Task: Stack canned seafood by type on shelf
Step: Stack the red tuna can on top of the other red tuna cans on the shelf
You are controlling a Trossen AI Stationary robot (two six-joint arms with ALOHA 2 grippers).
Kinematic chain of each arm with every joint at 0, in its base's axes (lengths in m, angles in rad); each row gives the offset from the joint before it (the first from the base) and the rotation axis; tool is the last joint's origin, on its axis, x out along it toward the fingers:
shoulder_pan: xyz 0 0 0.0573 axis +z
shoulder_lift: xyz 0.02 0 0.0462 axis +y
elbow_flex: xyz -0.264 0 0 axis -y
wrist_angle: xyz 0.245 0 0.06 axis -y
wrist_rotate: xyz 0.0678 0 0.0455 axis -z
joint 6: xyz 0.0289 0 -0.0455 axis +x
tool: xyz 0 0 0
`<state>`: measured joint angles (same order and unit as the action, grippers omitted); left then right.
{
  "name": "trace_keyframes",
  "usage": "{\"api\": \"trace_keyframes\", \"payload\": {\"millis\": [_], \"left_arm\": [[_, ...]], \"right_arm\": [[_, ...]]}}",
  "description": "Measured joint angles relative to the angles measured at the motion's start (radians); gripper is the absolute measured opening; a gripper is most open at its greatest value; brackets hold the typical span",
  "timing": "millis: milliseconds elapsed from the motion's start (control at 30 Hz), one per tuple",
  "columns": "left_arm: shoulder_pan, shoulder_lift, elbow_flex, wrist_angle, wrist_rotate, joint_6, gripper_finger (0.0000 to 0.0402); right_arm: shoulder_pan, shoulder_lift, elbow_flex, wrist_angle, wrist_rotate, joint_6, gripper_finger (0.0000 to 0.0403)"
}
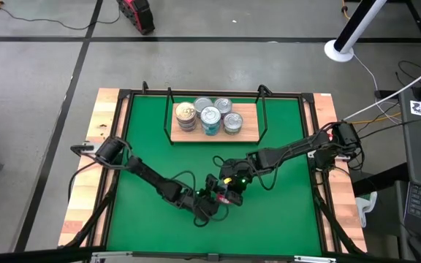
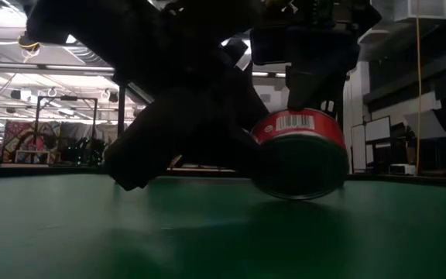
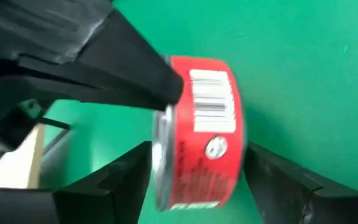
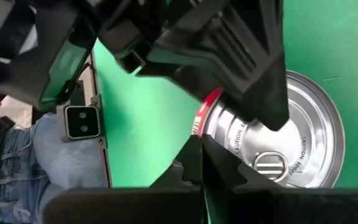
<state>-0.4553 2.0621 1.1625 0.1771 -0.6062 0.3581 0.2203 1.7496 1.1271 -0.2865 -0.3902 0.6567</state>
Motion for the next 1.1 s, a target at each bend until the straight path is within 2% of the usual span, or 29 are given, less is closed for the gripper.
{"api": "trace_keyframes", "payload": {"millis": [100, 300, 533, 667, 733, 900, 1100], "left_arm": [[-0.01, 0.0, 0.0, 0.0, -0.02, 0.018, 0.0218], [-0.025, 0.0, 0.0, 0.001, -0.022, 0.014, 0.0134], [-0.031, 0.0, 0.0, 0.0, -0.021, 0.013, 0.0132], [-0.032, 0.001, 0.027, -0.007, -0.028, 0.014, 0.0137], [-0.032, 0.001, 0.052, -0.005, -0.033, 0.018, 0.0144], [-0.027, 0.001, 0.109, -0.009, -0.069, 0.064, 0.0141], [-0.009, 0.001, 0.186, -0.009, -0.219, 0.258, 0.0142]], "right_arm": [[0.0, 0.0, 0.0, 0.0, -0.014, 0.0, 0.0001], [0.002, 0.0, 0.0, 0.0, -0.014, 0.004, 0.0017], [0.002, 0.0, 0.0, -0.003, -0.014, 0.019, 0.0083], [-0.013, -0.018, 0.0, -0.05, -0.122, 0.021, 0.0108], [-0.012, -0.052, 0.0, -0.088, -0.123, 0.014, 0.0114], [0.005, -0.184, 0.0, -0.225, 0.059, -0.059, 0.0117], [0.061, -0.382, 0.001, -0.362, 0.322, -0.071, 0.0117]]}}
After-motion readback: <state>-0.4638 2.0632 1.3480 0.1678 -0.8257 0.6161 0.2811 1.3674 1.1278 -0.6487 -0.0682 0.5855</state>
